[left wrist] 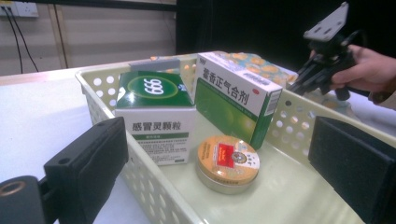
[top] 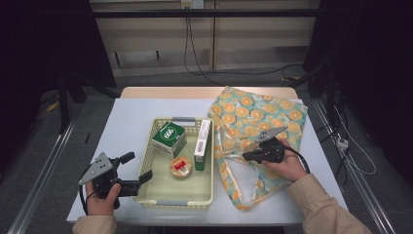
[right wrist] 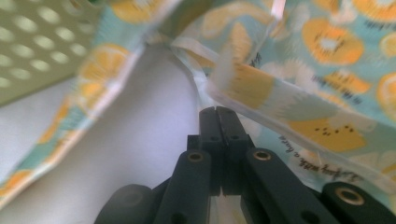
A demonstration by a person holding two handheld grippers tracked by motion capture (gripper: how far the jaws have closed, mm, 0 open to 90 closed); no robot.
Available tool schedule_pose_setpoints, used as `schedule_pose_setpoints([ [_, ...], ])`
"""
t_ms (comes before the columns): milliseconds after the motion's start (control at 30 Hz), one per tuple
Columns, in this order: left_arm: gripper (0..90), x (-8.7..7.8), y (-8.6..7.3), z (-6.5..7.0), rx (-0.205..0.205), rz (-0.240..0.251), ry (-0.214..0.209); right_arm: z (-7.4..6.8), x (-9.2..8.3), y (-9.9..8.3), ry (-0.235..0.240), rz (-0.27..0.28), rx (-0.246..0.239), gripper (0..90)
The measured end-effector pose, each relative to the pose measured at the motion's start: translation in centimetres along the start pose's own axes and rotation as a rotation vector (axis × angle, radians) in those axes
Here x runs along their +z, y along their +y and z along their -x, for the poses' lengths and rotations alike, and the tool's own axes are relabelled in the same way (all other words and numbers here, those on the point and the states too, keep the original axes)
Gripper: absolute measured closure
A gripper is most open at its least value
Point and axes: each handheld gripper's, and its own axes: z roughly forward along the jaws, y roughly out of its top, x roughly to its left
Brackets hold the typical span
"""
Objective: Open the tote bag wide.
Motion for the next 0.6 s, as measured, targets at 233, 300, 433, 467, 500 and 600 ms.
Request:
schedule_pose_setpoints([
  [233,4.9,0.1,0.1,0.1,0.003,-0.004,0.001,-0.7,-3.6,1.8,0.012,0.094,-0.007,90.0],
  [300,4.9,0.1,0.1,0.1,0.001,-0.003,0.000,0.0,-4.4,2.2,-0.012,0.132,0.017,90.0],
  [433,4.9,0.1,0.0,0.0,0.002,-0.006,-0.002,2.4,-5.1,2.7,-0.088,0.165,0.072,90.0],
  [467,4.9,0.1,0.0,0.0,0.001,-0.005,-0.003,3.1,-5.1,2.6,-0.107,0.167,0.091,90.0],
  [500,4.9,0.1,0.0,0.0,-0.002,-0.004,0.000,3.8,-5.1,2.6,-0.118,0.171,0.110,90.0],
  [600,4.9,0.1,-0.1,-0.2,-0.004,-0.005,0.000,5.5,-4.5,2.1,-0.160,0.164,0.158,90.0],
])
